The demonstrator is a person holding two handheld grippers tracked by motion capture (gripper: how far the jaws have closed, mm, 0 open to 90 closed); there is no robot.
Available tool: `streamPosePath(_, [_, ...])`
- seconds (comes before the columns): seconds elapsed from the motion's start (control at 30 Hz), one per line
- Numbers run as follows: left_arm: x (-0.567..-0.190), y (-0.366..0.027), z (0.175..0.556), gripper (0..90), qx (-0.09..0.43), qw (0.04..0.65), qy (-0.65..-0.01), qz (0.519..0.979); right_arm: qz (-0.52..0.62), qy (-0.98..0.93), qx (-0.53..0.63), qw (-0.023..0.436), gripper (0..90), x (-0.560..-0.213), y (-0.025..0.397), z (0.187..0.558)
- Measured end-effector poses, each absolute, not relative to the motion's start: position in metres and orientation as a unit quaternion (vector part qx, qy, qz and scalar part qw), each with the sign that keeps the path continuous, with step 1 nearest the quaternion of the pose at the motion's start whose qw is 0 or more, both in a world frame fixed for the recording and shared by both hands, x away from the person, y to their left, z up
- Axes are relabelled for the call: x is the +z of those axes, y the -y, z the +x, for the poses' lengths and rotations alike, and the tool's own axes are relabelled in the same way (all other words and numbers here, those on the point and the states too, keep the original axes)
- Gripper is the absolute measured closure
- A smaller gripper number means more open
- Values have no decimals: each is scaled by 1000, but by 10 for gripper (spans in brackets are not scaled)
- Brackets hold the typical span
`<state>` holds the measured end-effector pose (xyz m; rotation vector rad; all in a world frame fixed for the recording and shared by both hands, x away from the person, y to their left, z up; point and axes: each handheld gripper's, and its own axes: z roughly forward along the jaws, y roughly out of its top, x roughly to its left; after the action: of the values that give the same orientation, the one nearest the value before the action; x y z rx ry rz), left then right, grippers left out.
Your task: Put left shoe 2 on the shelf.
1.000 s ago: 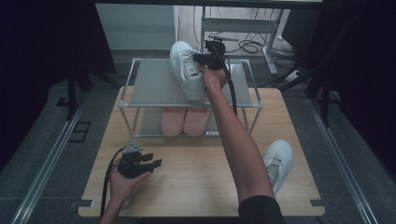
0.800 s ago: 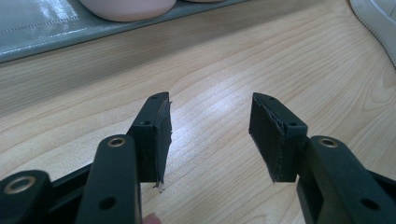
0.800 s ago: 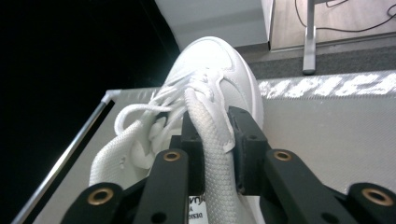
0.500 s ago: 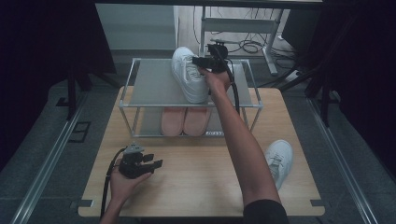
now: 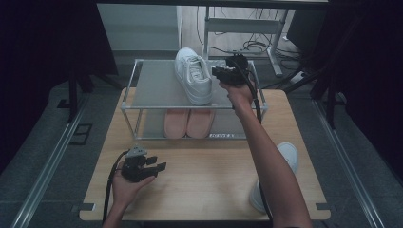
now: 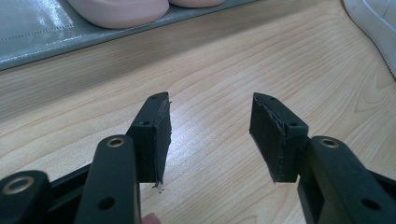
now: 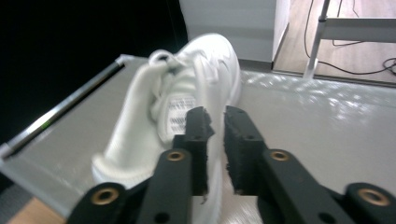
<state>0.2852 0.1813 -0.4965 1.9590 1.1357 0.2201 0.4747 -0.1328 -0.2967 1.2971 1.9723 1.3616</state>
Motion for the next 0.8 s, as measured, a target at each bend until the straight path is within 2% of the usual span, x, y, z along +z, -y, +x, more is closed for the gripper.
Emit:
streamPosePath(0.3, [-499, -180, 286, 487, 86, 415, -456, 783, 451, -727, 476, 205, 893, -309, 148, 462])
streamPosePath(0.8, [-500, -177, 286, 487, 87, 410, -454, 786, 437, -750, 458, 192, 898, -332, 147, 451])
